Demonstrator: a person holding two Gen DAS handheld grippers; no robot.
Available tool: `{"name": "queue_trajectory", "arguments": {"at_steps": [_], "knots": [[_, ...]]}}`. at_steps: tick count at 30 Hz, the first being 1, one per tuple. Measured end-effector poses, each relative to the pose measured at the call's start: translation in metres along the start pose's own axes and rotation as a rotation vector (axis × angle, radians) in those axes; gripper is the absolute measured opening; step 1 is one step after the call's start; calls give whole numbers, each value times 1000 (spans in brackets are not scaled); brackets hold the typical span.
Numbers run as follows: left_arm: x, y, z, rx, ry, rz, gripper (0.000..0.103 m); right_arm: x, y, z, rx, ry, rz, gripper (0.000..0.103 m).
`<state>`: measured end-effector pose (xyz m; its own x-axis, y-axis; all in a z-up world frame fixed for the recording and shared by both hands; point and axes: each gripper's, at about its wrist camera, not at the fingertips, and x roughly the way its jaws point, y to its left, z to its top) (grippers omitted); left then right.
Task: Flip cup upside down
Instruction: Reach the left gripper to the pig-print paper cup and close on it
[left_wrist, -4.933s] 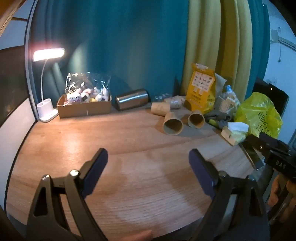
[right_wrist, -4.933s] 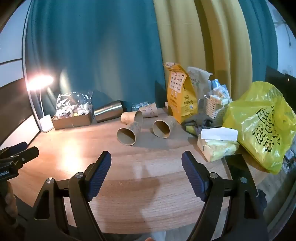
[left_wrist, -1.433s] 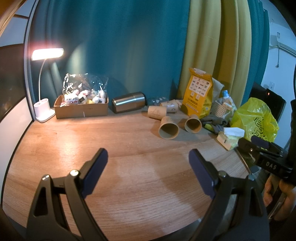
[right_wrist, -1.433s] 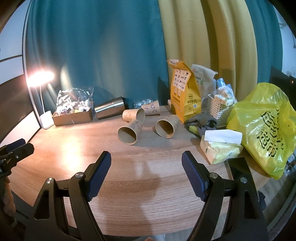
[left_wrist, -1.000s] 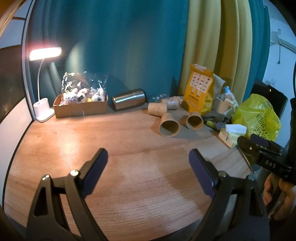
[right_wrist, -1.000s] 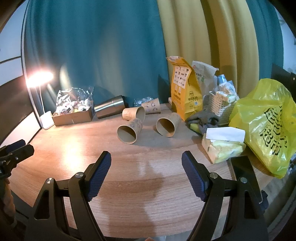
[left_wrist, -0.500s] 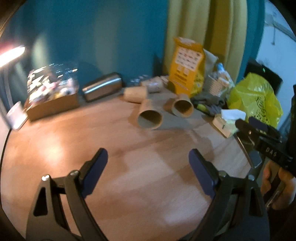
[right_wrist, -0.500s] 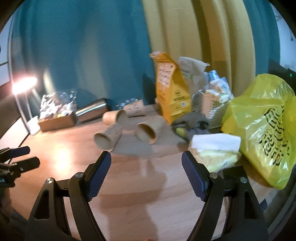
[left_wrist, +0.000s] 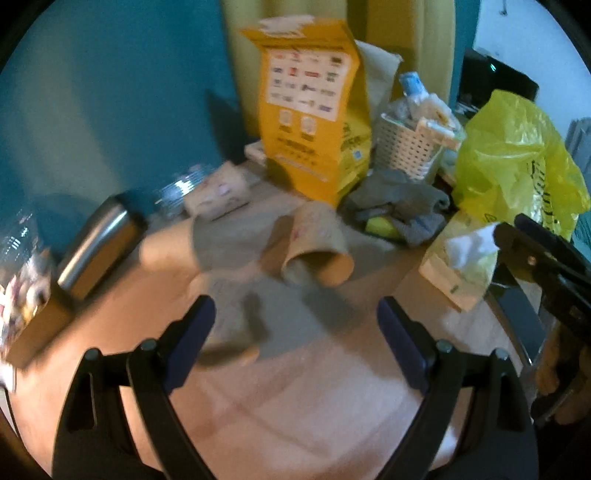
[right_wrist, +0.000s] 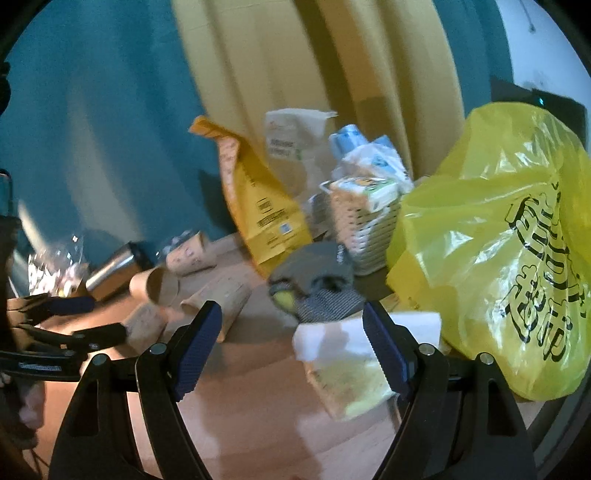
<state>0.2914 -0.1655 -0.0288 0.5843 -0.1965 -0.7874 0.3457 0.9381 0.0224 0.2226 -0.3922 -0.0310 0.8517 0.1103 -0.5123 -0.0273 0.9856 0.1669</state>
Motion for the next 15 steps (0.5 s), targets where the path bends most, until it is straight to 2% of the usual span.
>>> {"name": "queue_trajectory", "arguments": {"at_steps": [2, 5, 8, 10, 15], "knots": [[23, -4, 12, 3, 29, 16, 90, 7, -7, 1, 13, 4, -9, 81], [45, -8, 24, -4, 53, -12, 90, 17, -14, 0, 16, 20, -22, 81], [67, -10, 37, -8, 86, 14, 90, 26, -20, 2, 22, 30, -35, 81], [74, -14, 43, 5, 76, 17, 90, 32, -25, 6, 27, 23, -44, 81], [104, -20, 50, 9, 127, 35, 90, 35, -35, 11, 54, 17, -61, 81]]}}
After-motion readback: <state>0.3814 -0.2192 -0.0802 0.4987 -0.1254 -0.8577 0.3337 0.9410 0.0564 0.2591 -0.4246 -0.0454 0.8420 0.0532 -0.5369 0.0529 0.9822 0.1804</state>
